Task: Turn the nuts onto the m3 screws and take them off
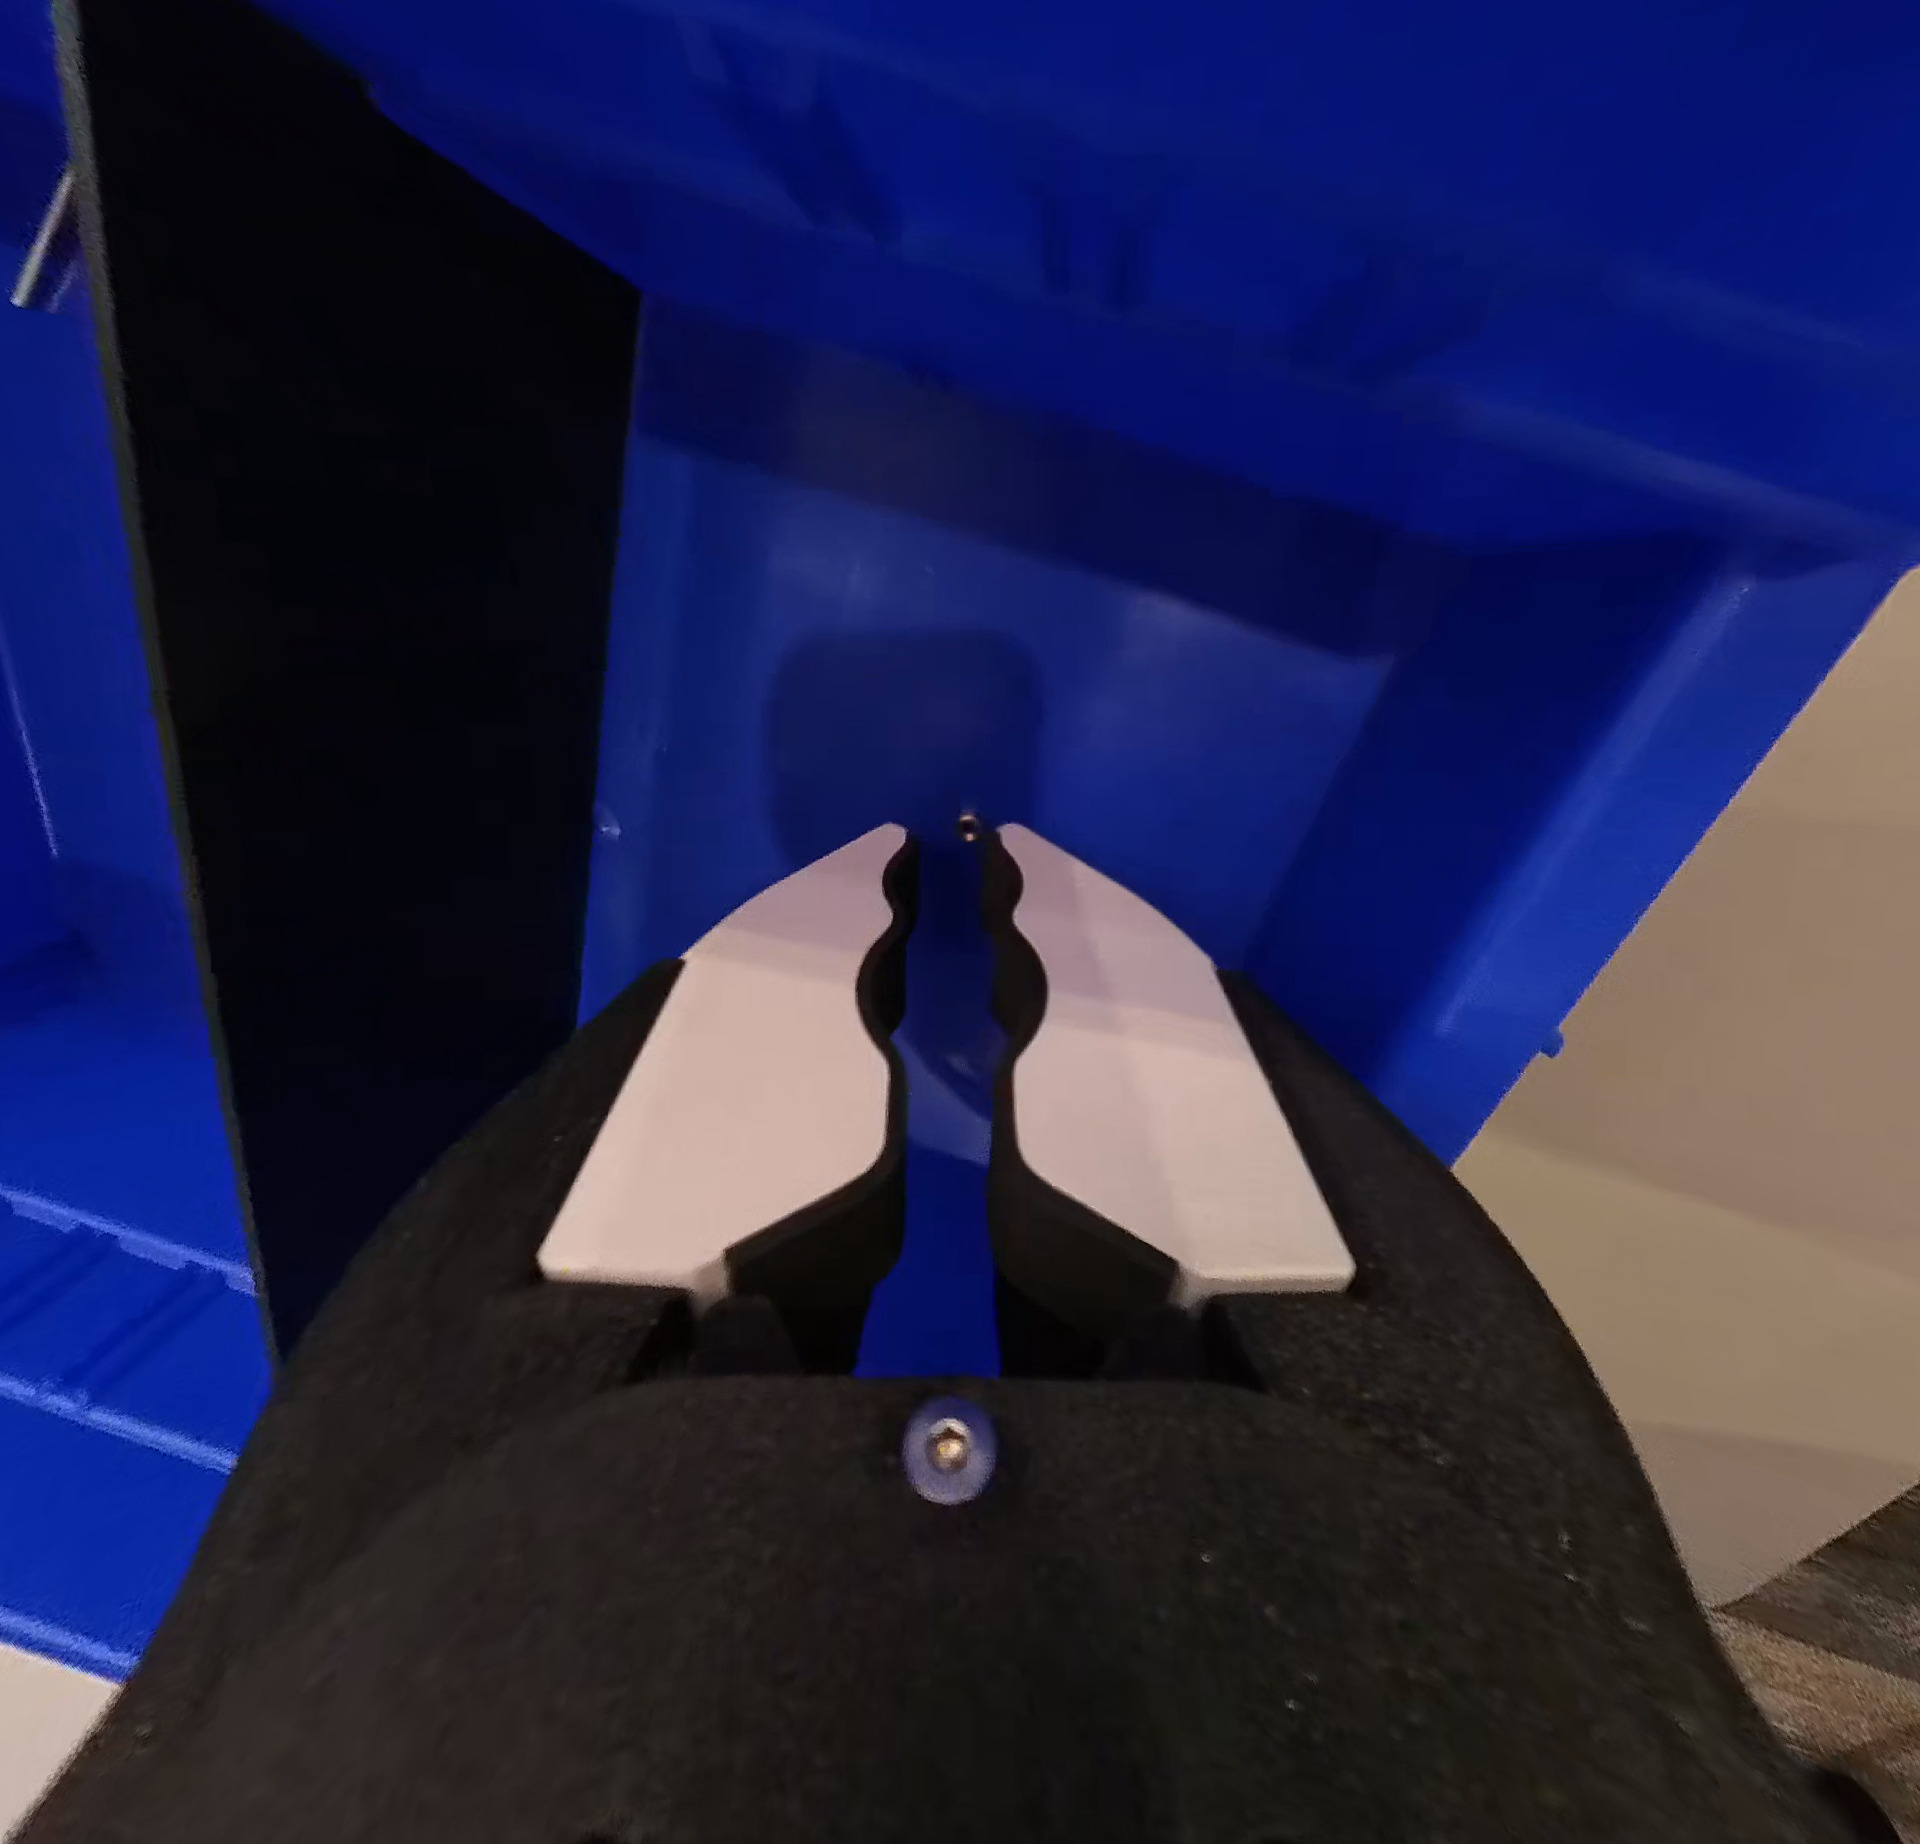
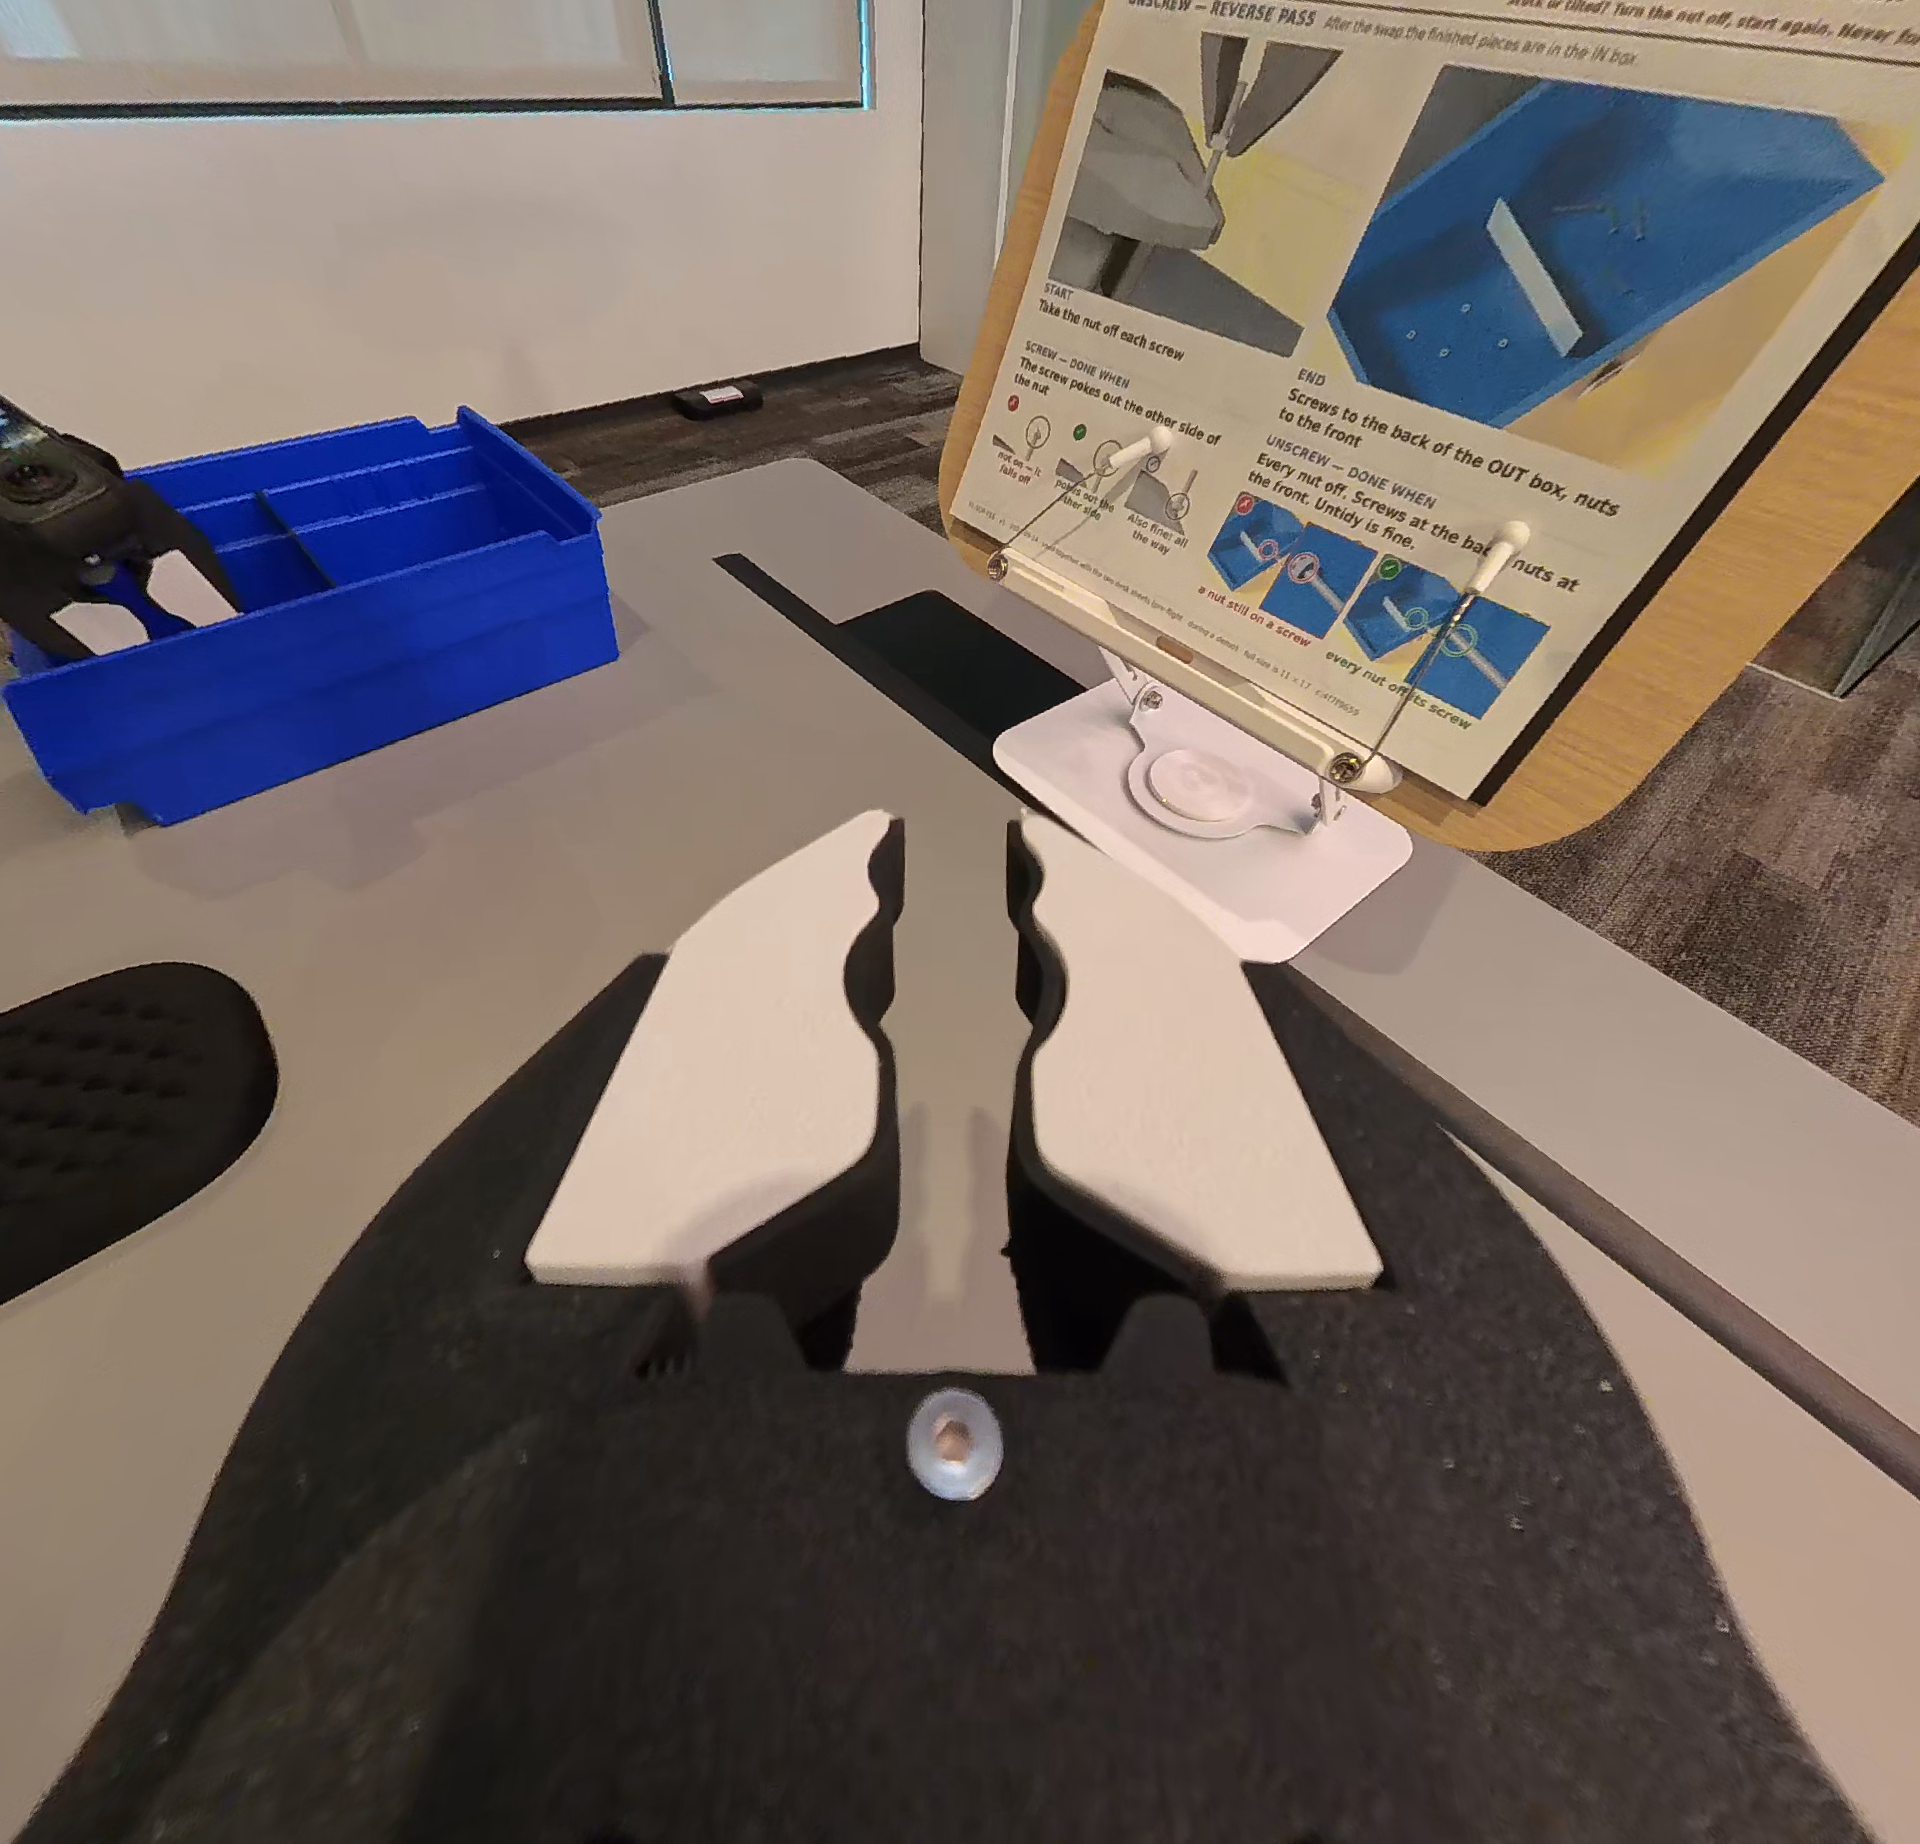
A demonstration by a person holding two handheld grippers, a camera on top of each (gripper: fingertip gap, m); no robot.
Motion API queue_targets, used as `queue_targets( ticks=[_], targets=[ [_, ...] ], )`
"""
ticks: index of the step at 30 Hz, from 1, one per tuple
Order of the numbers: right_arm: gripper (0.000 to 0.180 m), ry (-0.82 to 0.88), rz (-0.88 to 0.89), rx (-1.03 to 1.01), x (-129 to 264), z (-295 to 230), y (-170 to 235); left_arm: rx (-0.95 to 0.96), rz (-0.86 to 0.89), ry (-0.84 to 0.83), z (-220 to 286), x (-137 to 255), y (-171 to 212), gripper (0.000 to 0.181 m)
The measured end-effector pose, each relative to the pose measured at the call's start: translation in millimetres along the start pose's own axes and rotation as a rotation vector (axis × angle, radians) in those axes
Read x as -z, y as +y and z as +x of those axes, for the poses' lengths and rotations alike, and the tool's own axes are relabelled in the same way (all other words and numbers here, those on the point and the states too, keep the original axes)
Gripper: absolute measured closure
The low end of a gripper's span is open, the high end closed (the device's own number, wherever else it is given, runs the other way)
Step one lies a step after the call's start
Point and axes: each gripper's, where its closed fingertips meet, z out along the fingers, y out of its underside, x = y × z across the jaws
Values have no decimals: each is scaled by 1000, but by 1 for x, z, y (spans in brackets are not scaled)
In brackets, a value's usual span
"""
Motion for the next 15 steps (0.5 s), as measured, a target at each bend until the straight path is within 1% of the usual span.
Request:
queue_targets(
  ticks=[5,15],
  targets=[
    [162,-5,-15,12,-3,-2,2,8,0,36,3,-1,5,168],
    [164,-11,-64,19,-9,-3,12,10,22,52,0,-3,4,169]
  ],
)
